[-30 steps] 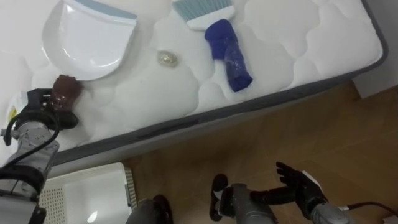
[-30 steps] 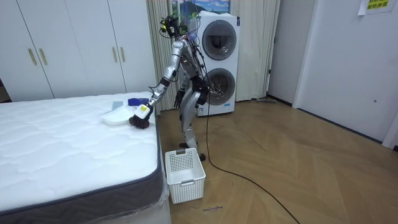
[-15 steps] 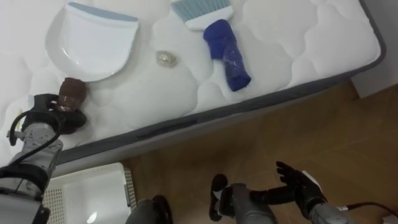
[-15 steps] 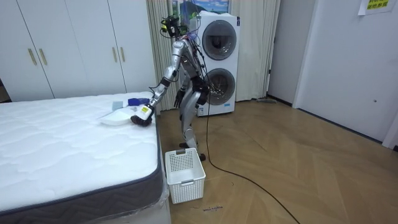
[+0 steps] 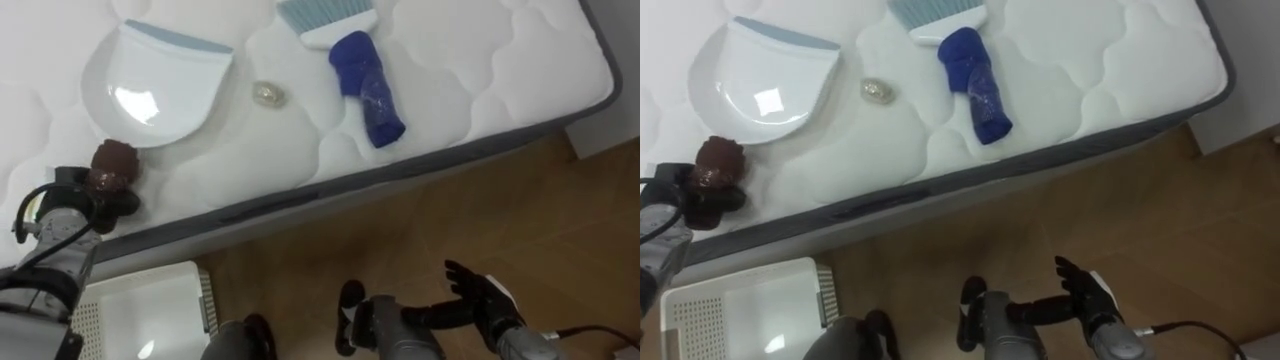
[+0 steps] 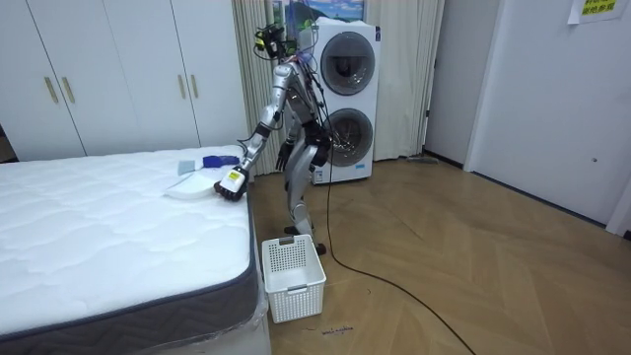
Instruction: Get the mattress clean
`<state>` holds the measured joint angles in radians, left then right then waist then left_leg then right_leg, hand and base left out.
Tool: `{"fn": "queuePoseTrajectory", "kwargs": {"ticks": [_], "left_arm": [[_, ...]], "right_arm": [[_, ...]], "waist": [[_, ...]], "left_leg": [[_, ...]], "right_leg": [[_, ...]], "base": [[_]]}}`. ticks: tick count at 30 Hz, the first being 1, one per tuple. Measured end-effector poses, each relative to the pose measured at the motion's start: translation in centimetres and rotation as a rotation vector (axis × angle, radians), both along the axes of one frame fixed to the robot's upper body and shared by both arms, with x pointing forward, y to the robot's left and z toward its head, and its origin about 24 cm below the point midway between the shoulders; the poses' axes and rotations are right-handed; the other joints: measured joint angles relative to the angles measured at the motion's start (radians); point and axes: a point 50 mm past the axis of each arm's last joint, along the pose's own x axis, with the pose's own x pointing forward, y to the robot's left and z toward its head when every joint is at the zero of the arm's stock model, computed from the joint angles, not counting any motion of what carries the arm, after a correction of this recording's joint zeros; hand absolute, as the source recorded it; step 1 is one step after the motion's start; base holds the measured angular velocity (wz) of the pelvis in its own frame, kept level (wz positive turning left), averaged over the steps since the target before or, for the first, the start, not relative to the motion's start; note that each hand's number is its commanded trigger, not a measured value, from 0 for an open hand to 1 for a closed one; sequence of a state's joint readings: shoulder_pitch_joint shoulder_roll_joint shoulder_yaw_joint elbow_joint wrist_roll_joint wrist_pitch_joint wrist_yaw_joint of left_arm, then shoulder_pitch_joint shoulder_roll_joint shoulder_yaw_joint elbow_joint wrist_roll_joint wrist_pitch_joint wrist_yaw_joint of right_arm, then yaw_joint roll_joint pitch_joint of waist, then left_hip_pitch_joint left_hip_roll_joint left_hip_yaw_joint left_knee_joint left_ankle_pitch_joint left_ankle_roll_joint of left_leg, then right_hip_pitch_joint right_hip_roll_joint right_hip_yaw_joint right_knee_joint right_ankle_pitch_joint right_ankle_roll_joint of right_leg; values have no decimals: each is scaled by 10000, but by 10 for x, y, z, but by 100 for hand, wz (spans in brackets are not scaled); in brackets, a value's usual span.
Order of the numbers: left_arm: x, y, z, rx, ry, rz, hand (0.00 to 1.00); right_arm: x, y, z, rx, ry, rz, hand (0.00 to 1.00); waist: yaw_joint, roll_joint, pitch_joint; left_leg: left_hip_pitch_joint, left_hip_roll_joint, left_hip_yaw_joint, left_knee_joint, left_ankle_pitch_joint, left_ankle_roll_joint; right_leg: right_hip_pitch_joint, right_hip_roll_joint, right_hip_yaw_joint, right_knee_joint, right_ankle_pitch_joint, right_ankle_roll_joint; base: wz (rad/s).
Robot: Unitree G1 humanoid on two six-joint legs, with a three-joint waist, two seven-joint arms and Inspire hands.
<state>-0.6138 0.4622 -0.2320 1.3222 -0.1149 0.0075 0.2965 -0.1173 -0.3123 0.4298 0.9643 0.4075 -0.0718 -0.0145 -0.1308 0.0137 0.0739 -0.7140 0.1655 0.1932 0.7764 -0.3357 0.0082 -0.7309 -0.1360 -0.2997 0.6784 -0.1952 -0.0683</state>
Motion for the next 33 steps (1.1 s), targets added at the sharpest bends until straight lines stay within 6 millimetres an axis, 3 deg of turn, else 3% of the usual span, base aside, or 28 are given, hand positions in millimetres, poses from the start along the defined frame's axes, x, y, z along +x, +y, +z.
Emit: {"fn": "queuePoseTrajectory", "kwargs": {"ticks": [11, 20, 22, 25, 33], "left_arm": [[-5, 3, -2, 937, 134, -181, 100], [0, 0, 5, 2514, -23, -852, 100], [-2, 1, 4, 2763, -44, -839, 100], [-12, 3, -2, 3497, 40, -1007, 100], [-26, 3, -6, 5361, -285, -1912, 100]], "right_arm": [[-3, 6, -4, 165, 78, -466, 0], [0, -3, -3, 356, 99, -1522, 0], [2, -6, -1, 547, -46, -1974, 0], [11, -16, 5, 1028, -542, -3323, 0], [24, -41, 22, 2008, -1779, -6190, 0]], "waist": [[70, -82, -18], [596, -16, -35], [637, 45, -74], [571, 102, -130], [579, 38, -225]], "left_leg": [[223, 161, 42, 30, -33, -43], [276, 138, 64, 14, -31, -42], [291, 105, 71, -28, -18, -29], [512, -179, 146, -298, 71, 7], [676, -386, 266, -573, 189, 86]], "right_leg": [[275, 144, 7, -157, 55, -41], [294, 94, 21, -125, 58, -40], [294, 62, 21, -122, 57, -39], [303, -145, 177, -12, 1, 54], [316, -272, 247, -37, 14, 126]], "base": [[-3], [0], [2], [7], [2]]}}
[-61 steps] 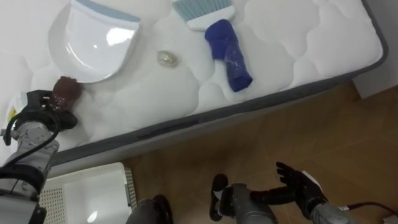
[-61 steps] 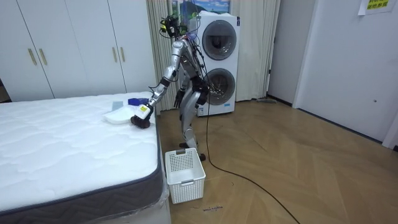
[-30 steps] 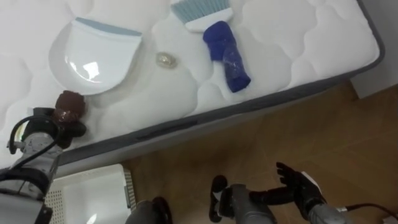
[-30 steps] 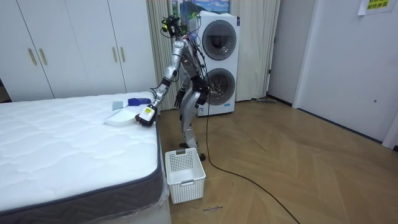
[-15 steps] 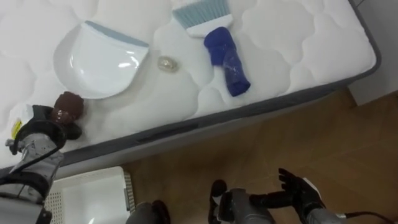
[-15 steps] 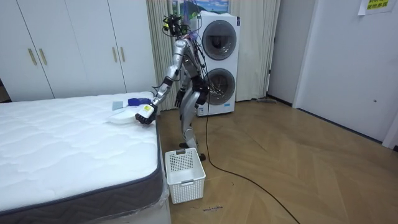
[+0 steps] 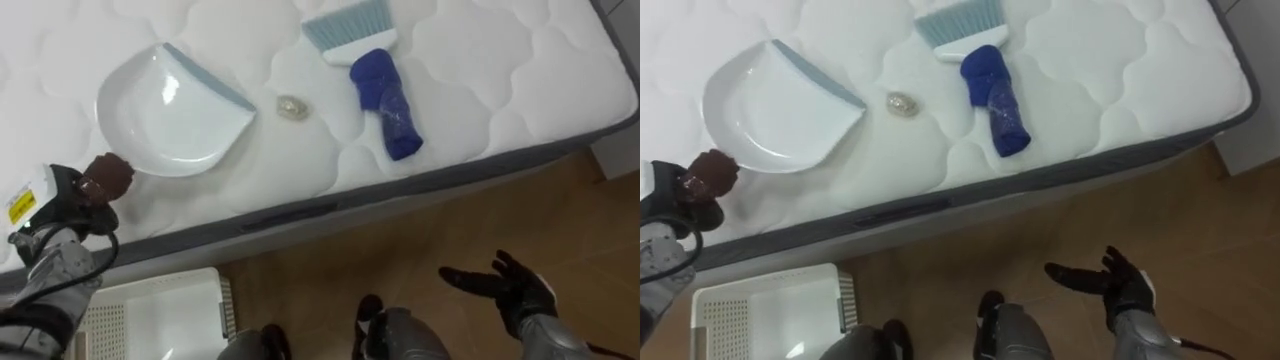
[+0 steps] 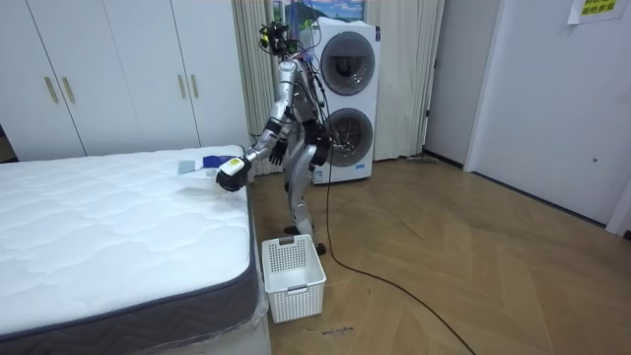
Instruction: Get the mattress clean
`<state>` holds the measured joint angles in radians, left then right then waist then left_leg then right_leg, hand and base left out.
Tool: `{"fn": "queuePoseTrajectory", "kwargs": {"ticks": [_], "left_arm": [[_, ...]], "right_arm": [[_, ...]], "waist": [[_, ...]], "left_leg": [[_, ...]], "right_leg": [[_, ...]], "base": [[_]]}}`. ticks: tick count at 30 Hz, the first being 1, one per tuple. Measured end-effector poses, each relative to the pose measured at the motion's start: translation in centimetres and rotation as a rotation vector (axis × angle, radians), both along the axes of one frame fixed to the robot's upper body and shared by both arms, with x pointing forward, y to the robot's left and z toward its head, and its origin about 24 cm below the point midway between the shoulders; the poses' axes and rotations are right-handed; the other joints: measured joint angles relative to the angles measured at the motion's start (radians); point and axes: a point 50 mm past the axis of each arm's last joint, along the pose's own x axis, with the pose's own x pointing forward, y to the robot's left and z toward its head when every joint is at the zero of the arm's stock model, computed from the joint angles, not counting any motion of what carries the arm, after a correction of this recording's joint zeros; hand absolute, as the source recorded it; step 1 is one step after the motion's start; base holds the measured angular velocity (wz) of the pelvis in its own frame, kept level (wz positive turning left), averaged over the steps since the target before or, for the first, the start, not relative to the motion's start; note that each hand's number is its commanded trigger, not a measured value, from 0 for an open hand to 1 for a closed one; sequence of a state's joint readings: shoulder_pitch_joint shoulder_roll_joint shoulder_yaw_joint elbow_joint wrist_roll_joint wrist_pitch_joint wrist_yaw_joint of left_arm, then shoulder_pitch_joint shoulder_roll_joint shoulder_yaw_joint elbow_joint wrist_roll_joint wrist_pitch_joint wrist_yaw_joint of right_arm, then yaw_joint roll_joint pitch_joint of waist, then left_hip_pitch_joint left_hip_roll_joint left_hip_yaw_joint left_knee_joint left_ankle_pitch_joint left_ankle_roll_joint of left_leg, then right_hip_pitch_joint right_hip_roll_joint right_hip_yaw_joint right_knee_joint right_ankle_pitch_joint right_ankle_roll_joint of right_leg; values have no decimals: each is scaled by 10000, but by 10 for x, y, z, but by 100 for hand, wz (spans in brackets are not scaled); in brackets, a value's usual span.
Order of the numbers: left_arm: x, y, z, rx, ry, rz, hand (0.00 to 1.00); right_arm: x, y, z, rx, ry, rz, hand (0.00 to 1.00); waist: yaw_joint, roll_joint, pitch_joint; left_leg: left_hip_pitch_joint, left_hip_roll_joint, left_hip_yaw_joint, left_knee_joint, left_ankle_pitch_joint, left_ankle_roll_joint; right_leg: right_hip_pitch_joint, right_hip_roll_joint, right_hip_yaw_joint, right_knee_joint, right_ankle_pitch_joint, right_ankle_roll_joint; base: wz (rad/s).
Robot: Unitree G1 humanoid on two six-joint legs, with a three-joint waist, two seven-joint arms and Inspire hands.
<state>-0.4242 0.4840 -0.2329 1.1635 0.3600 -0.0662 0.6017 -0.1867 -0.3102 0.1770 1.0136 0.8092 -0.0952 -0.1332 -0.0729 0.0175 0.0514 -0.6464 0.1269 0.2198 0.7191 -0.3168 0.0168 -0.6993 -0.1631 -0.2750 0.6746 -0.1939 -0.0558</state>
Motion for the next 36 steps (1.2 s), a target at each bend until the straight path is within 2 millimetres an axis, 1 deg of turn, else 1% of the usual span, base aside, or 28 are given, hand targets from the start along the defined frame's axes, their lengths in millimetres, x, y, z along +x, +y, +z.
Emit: {"fn": "queuePoseTrajectory", "kwargs": {"ticks": [3, 6, 10, 12, 13, 15, 20, 23, 25, 26, 27, 28, 29, 31, 32, 34, 36], "left_arm": [[-6, 0, -3, 141, -123, -41, 100], [-14, 2, -9, 310, 47, 1, 100], [-23, 3, -14, 689, 155, -54, 100], [-28, 1, -16, 712, 44, -165, 100], [-27, 0, -16, 759, 29, -335, 100], [-26, -2, -16, 731, -52, -535, 100], [-28, -4, -18, 642, -61, -728, 100], [-29, -6, -20, 606, -23, -918, 100], [-31, -9, -23, 639, 180, -1194, 100], [-31, -10, -23, 625, 211, -1247, 100], [-31, -11, -24, 600, 269, -1306, 100], [-31, -11, -25, 606, 357, -1380, 100], [-31, -11, -25, 594, 406, -1406, 100], [-31, -11, -26, 486, 624, -1497, 100], [-31, -12, -26, 448, 689, -1517, 100], [-30, -12, -28, 261, 984, -1590, 100], [-29, -12, -28, 117, 1150, -1620, 100]], "right_arm": [[3, -6, 4, 12, -153, -689, 0], [7, -11, 10, -89, -401, -1201, 0], [14, -19, 21, -359, -831, -2169, 0], [19, -21, 27, -636, -1084, -2544, 0], [20, -22, 30, -782, -1191, -2742, 0], [22, -26, 34, -908, -1359, -3214, 0], [28, -38, 51, -1546, -1933, -4423, 0], [34, -43, 64, -2356, -2256, -5032, 0], [43, -42, 79, -3129, -2804, -5047, 0], [45, -41, 83, -3349, -2953, -5004, 0], [51, -38, 94, -3782, -3366, -4907, 0], [58, -36, 105, -4226, -3820, -4812, 0], [62, -35, 110, -4474, -4034, -4753, 0], [74, -34, 132, -5510, -4763, -4407, 0], [77, -33, 137, -5747, -4954, -4330, 0], [86, -30, 155, -6308, -5710, -4054, 0], [91, -25, 162, -6610, -6008, -3722, 0]], "waist": [[76, -6, -6], [133, -11, -13], [42, -39, -40], [-66, -126, -98], [-75, -189, -137], [-73, -275, -190], [-103, -291, -192], [-146, -310, -180], [-158, -307, -180], [-152, -308, -180], [-139, -307, -180], [-132, -308, -179], [-128, -307, -179], [-93, -308, -179], [-84, -309, -179], [-28, -317, -174], [56, -365, -143]], "left_leg": [[66, 2, 81, -32, 0, 1], [270, 3, 325, -154, 0, 2], [448, -35, 561, -385, 58, 47], [499, -100, 576, -501, 106, 34], [501, -106, 576, -523, 117, 34], [515, -137, 577, -586, 147, 38], [479, -170, 575, -637, 159, 70], [450, -187, 576, -630, 144, 95], [453, -184, 605, -668, 144, 96], [445, -182, 608, -678, 144, 96], [420, -176, 632, -687, 144, 95], [409, -183, 661, -720, 151, 102], [413, -190, 678, -735, 155, 107], [457, -193, 710, -815, 167, 109], [461, -194, 710, -820, 167, 110], [472, -189, 704, -824, 166, 109], [476, -178, 718, -798, 164, 107]], "right_leg": [[-1, 5, 76, 9, 5, 9], [-18, 30, 328, 37, 19, 30], [-21, -66, 474, 26, 26, 43], [-29, -90, 506, 5, 22, 48], [-29, -90, 505, -3, 22, 48], [-29, -90, 519, -38, 35, 67], [-28, -47, 517, -171, 104, 129], [-41, -81, 504, -171, 100, 147], [-45, -65, 514, -214, 107, 165], [-59, -54, 524, -225, 115, 165], [-111, -45, 545, -228, 122, 160], [-157, -98, 572, -216, 124, 157], [-175, -116, 581, -200, 122, 157], [-187, -140, 589, -194, 99, 174], [-187, -144, 586, -191, 91, 175], [-175, -135, 603, -212, 80, 183], [-175, -109, 618, -241, 82, 183]], "base": [[-7], [-15], [-8], [0], [0], [0], [0], [0], [-2], [-5], [-5], [-4], [0], [0], [0], [0], [-2]]}}
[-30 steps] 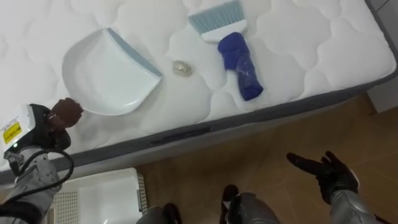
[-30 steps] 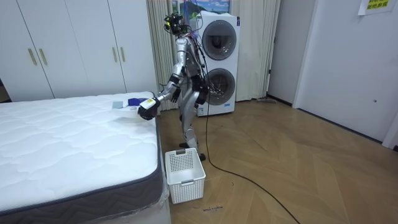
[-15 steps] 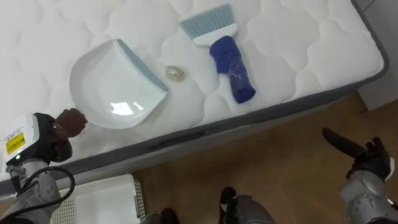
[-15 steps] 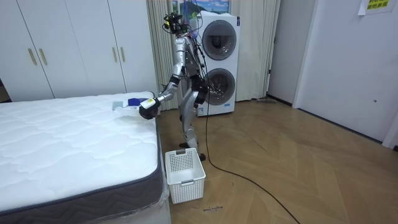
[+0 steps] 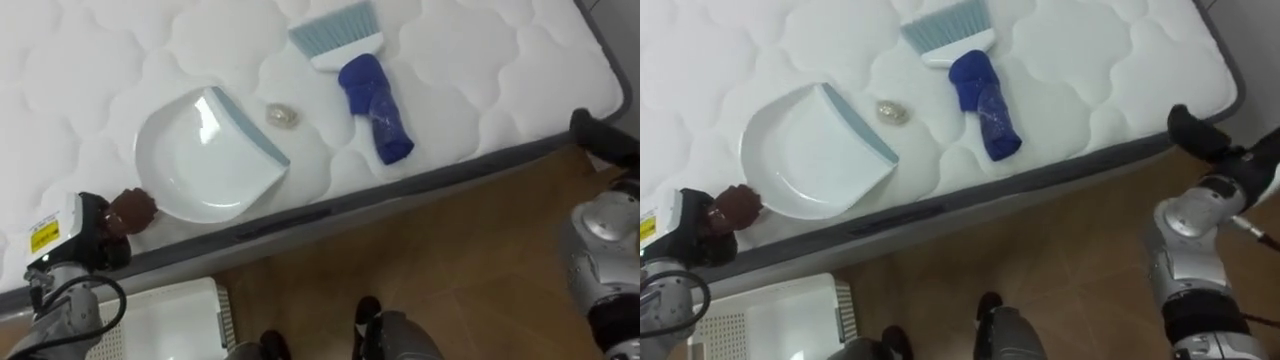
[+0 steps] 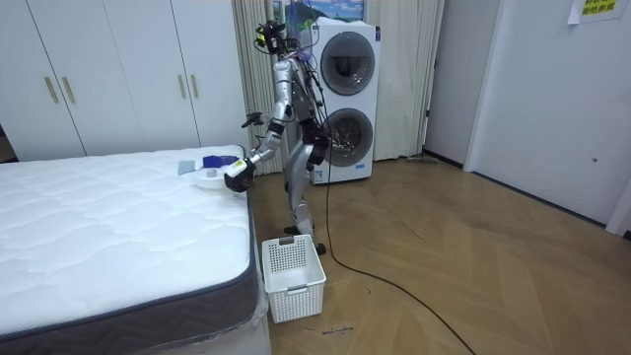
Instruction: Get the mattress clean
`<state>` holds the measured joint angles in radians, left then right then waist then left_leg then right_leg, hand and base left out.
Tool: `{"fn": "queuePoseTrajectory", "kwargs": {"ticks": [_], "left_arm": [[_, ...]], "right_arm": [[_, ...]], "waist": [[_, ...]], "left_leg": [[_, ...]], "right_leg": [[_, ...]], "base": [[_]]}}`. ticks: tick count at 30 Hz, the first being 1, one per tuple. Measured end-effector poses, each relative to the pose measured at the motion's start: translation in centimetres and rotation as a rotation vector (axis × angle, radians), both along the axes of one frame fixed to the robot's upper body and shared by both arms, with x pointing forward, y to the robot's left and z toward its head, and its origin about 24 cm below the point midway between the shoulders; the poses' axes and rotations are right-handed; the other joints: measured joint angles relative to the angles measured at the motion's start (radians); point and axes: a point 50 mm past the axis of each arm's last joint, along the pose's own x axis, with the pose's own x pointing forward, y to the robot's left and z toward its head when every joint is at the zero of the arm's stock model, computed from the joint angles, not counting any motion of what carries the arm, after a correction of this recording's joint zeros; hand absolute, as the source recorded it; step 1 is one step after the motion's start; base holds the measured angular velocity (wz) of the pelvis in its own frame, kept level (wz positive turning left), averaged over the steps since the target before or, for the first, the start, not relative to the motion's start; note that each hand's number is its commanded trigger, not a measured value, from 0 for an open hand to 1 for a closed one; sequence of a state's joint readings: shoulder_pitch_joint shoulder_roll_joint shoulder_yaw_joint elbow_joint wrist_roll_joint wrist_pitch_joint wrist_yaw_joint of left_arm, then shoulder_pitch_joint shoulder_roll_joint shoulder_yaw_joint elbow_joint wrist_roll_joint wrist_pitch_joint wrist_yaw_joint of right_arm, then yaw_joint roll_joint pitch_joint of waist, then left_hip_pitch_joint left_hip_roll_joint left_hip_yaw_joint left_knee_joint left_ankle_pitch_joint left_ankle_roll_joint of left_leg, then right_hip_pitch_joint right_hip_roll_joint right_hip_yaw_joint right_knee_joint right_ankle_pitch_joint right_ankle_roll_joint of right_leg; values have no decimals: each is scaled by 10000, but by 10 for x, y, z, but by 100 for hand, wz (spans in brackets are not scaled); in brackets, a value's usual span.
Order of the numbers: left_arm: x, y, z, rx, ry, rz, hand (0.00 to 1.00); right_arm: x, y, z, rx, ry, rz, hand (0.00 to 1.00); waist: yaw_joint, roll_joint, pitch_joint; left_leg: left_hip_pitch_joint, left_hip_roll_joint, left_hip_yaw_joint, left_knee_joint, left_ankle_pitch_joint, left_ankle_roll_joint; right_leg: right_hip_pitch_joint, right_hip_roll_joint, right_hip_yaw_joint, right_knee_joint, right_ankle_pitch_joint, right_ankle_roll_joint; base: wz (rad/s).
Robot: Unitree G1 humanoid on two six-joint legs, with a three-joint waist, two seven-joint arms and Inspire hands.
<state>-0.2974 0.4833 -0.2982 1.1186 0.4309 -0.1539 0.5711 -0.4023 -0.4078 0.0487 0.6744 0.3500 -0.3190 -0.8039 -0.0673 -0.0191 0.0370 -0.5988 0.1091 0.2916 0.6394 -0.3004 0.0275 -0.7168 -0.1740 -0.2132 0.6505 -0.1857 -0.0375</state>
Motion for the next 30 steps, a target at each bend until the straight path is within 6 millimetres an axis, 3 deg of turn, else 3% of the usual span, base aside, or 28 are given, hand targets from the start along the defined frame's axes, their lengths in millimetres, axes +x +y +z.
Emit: {"fn": "queuePoseTrajectory", "kwargs": {"ticks": [12, 19, 30], "left_arm": [[25, -5, 13, -479, 390, -554, 100], [31, -11, 15, -475, 598, -960, 100], [47, -18, 25, -616, 852, -1384, 100]], "right_arm": [[29, 36, 18, -802, -46, 2385, 0], [37, 51, 11, -1174, 715, 3979, 0], [42, 46, -16, -841, 2840, 5253, 0]], "waist": [[524, -305, 244], [922, -375, 429], [1307, -373, 434]], "left_leg": [[-163, 99, -37, 36, 0, 0], [-310, 184, -115, 222, -43, 41], [-807, 169, -407, 563, -87, 79]], "right_leg": [[15, 4, -205, -88, 23, 1], [41, -39, -393, -54, -21, -27], [-239, -172, -633, 300, -110, -45]], "base": [[3], [6], [7]]}}
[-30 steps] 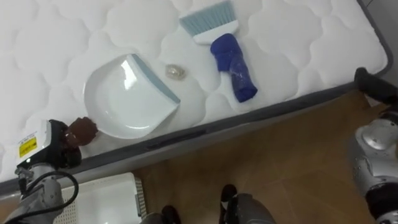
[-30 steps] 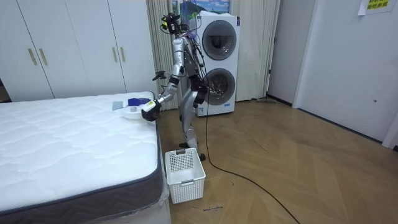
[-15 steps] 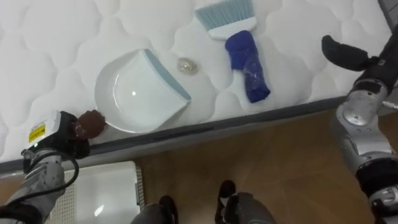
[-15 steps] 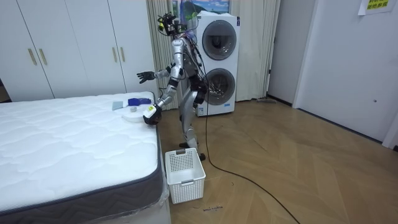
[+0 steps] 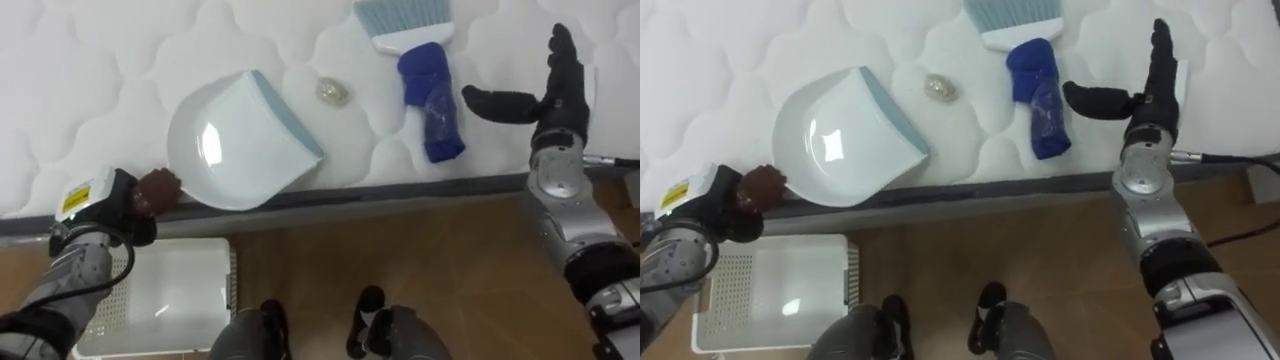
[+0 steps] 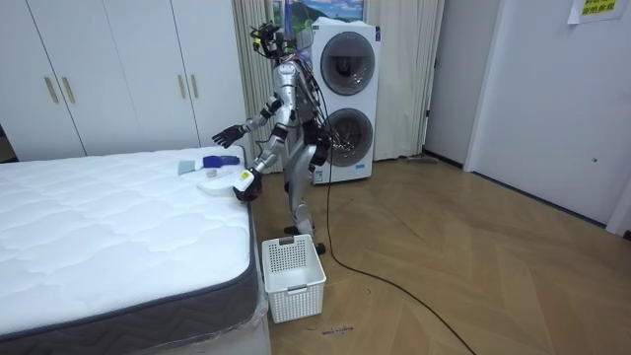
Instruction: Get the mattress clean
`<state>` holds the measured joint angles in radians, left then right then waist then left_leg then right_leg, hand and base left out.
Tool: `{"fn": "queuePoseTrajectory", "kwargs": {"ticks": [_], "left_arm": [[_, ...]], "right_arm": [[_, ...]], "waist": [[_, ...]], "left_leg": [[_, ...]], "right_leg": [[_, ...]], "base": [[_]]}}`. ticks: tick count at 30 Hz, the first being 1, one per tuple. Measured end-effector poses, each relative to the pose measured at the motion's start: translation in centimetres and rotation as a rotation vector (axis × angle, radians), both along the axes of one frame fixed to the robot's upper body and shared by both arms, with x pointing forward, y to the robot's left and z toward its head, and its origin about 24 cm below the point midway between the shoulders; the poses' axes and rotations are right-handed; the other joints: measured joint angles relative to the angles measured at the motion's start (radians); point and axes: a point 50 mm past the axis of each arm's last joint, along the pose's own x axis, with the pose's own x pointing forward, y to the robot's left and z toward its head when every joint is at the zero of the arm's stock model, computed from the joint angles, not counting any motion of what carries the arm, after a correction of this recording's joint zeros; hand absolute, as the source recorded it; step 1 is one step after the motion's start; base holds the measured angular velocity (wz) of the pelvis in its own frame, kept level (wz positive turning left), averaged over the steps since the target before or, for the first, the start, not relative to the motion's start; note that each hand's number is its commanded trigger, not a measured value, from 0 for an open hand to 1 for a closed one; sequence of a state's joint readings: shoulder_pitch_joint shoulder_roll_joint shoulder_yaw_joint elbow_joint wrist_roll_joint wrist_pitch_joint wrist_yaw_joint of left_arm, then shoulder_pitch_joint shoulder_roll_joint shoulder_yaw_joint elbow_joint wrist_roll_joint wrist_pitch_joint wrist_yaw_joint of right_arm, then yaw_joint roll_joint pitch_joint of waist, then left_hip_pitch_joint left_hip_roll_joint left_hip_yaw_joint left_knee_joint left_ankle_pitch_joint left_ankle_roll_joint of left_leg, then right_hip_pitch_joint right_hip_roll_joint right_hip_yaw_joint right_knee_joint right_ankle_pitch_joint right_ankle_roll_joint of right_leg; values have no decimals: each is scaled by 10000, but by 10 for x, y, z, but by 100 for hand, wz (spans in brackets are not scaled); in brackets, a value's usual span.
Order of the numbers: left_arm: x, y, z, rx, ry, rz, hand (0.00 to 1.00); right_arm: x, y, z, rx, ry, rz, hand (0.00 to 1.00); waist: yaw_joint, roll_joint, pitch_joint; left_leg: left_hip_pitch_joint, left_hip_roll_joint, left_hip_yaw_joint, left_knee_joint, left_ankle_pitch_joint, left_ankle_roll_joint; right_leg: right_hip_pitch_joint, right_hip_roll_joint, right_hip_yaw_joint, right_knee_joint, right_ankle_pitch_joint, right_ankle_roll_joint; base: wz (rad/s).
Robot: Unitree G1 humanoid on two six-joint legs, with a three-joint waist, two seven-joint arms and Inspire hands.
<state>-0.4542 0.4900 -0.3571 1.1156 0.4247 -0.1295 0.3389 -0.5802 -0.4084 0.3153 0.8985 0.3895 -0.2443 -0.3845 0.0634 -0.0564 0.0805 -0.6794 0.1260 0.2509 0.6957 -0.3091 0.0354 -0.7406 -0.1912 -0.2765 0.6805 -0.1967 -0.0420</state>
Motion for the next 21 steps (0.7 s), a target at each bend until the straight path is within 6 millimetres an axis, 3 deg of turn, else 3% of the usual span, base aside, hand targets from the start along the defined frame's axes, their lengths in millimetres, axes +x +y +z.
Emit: {"fn": "queuePoseTrajectory", "kwargs": {"ticks": [11, 21], "left_arm": [[4, -2, 3, 28, -42, 5, 100], [10, -8, 5, -145, 176, -102, 100]], "right_arm": [[-3, -2, -20, 111, 1576, 661, 0], [-1, -6, -22, 756, 2039, 975, 0]], "waist": [[201, -13, 9], [257, 55, 122]], "left_leg": [[-138, -38, -166, 171, -7, 9], [-250, -151, -273, 374, -10, 19]], "right_leg": [[-2, -110, -165, 175, -87, -21], [-65, -351, -296, 536, -260, -6]], "base": [[5], [7]]}}
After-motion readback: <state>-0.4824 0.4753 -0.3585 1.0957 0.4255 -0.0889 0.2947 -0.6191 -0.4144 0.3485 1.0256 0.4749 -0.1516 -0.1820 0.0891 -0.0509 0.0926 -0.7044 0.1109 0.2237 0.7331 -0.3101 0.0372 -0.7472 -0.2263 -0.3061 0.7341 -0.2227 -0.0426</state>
